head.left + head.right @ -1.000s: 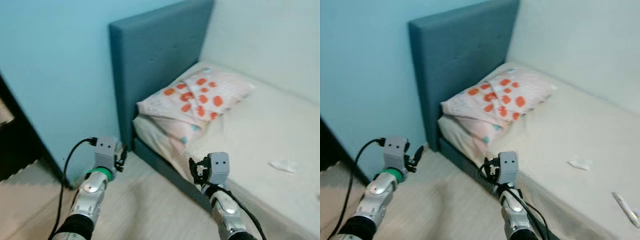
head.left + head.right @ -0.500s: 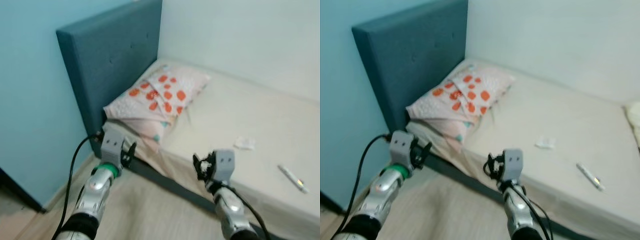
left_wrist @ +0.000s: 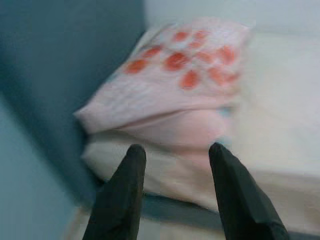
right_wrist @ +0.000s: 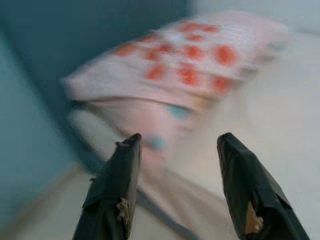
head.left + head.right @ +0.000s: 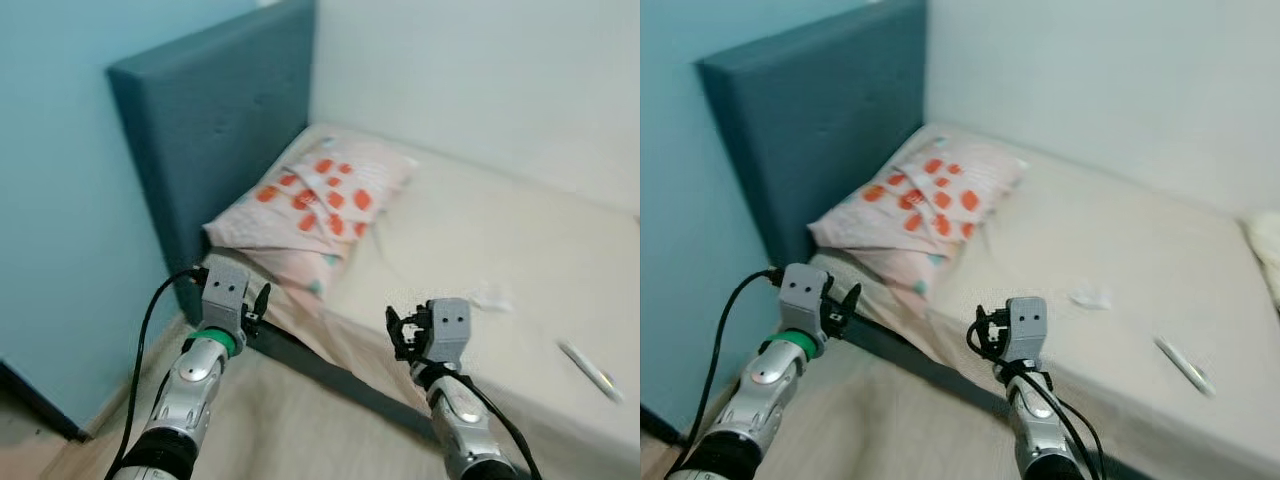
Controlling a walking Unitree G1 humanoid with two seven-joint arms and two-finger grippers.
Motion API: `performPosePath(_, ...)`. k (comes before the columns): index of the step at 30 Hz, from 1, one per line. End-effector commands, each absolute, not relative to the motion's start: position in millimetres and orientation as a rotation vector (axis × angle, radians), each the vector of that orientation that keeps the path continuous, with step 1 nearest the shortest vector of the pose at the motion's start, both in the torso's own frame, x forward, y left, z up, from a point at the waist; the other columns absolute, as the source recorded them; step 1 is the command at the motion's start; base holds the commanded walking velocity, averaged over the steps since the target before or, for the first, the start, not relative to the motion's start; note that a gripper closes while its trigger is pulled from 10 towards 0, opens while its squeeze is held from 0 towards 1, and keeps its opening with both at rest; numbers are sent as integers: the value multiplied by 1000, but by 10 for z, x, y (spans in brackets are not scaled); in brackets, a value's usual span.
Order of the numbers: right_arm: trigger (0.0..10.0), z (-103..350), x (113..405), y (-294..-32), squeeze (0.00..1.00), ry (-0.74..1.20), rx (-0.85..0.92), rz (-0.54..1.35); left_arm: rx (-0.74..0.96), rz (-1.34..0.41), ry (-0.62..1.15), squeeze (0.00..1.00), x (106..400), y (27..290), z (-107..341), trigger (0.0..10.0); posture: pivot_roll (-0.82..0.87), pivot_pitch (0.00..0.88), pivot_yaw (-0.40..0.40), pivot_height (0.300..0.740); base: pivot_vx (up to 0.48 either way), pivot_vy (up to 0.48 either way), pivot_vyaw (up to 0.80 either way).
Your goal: Clean up the room
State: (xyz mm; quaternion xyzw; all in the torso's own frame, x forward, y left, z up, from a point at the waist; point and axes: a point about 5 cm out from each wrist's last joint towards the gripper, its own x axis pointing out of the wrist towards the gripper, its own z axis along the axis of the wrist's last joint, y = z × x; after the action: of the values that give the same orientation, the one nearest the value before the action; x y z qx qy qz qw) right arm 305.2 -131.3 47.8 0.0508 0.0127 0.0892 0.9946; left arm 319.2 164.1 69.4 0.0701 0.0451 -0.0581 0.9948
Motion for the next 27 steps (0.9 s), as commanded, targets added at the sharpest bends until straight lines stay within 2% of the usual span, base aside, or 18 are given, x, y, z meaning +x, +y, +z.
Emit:
performPosePath(1, 10000, 403, 3013, -1452, 0, 64, 98, 138, 135, -150, 84, 0, 3206, 1515, 707, 10000, -23, 0, 8, 740, 465, 0, -781)
performPosePath(14, 10000, 395, 3008, -1449, 0, 69, 96, 137, 138, -154, 87, 0, 3194, 1507, 696, 10000, -24, 5, 9, 740, 462, 0, -754)
performPosePath(27, 10000, 397, 3009, -1437, 0, 68, 93, 140, 135, -174, 82, 0, 3178, 1471, 695, 10000, -22, 5, 12, 740, 371, 0, 0)
